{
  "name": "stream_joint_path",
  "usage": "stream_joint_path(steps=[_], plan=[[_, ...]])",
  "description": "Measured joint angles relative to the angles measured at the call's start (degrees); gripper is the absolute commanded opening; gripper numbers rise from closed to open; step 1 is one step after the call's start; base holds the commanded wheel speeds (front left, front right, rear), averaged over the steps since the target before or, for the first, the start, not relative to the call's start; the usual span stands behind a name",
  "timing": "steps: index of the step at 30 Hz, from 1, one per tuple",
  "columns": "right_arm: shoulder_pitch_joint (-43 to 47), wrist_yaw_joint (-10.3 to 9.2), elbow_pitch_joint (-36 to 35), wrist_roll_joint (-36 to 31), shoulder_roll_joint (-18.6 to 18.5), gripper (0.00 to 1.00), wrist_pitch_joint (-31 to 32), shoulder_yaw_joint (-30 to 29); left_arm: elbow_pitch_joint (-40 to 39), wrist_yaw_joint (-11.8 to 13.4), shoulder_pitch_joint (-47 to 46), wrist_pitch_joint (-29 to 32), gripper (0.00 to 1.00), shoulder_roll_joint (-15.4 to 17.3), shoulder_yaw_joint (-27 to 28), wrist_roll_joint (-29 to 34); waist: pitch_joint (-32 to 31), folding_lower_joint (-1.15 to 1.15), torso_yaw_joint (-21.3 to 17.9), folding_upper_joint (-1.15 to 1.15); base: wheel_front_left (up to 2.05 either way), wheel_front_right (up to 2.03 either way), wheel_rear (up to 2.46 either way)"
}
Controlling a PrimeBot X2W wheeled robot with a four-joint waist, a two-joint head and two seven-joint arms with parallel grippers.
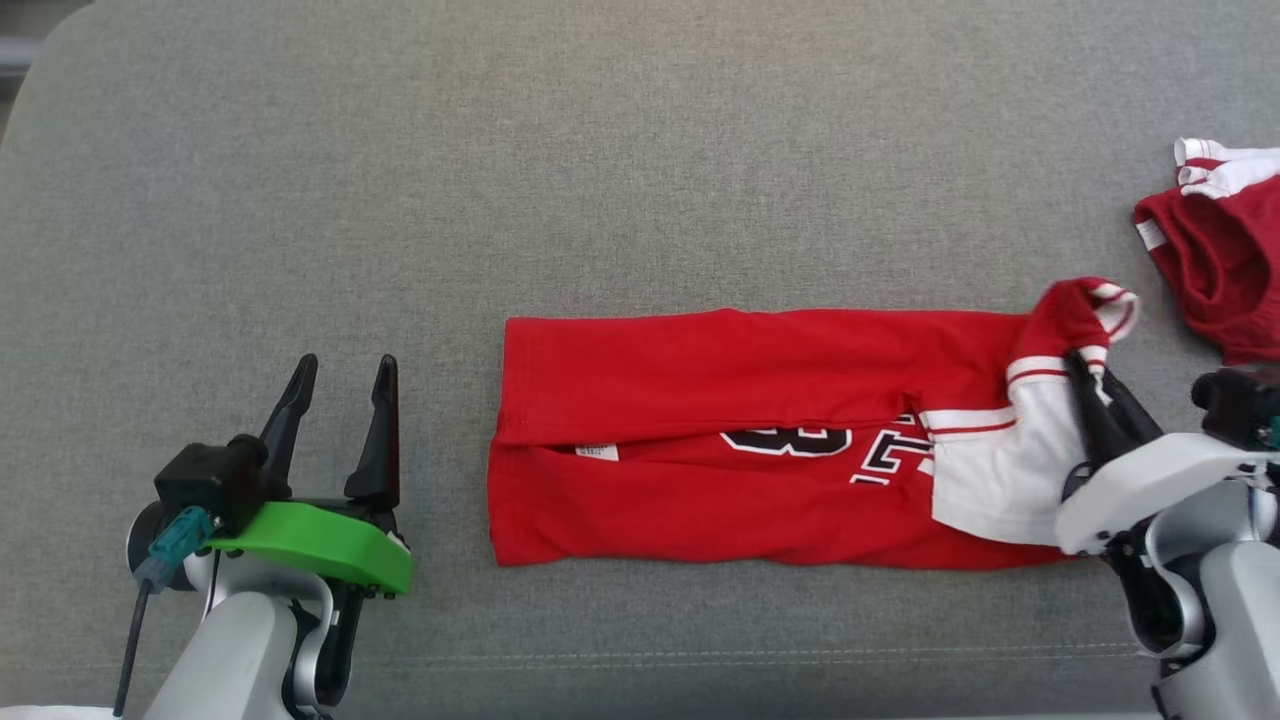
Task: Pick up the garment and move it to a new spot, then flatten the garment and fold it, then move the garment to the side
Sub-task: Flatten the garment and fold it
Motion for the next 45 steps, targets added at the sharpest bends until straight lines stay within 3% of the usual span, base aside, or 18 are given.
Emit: stream_joint_path(steps=[7, 13, 25, 35, 44, 45], plan=[[2.87, -0.01, -16.49, 1.35, 6.54, 0.0, 6.6, 6.64, -0.21, 0.03, 0.16, 0.0, 1.0, -0.14, -0.34, 0.0, -1.04, 0.0, -0.83, 0.0, 0.0, 0.0, 0.0], [3.43, -0.01, -20.16, 3.2, 11.17, 0.0, 7.56, 13.23, 0.08, -0.2, -0.09, 0.01, 1.0, -0.71, -1.26, 0.01, -1.33, 0.0, 0.11, 0.0, 0.0, 0.0, 0.0], [-5.75, -0.01, -4.78, 8.08, 12.48, 0.0, -2.55, 29.49, 1.54, -1.24, -1.24, 0.03, 1.0, -2.38, -3.46, 0.18, -1.78, 0.0, 4.37, 0.0, 0.0, 0.0, 0.0], [-15.66, -0.01, 11.01, 11.57, 12.45, 0.0, -10.6, 34.78, 2.44, -1.8, -2.42, 0.1, 1.0, -3.19, -4.89, 0.62, -0.69, 0.0, 7.99, 0.0, 0.0, 0.0, 0.0], [-20.33, -0.01, 16.53, 16.45, 12.41, 0.0, -13.04, 40.54, 3.08, -2.02, -3.38, 0.1, 1.0, -3.76, -5.35, 0.76, 0.13, 0.0, 9.09, 0.0, 0.0, 0.0, 0.0], [-20.81, -0.01, 17.11, 16.84, 12.43, 0.06, -13.26, 41.21, 3.22, -2.03, -3.48, 0.1, 1.0, -3.8, -5.38, 0.76, 0.22, 0.0, 9.19, 0.0, 0.0, 0.0, 0.0]])
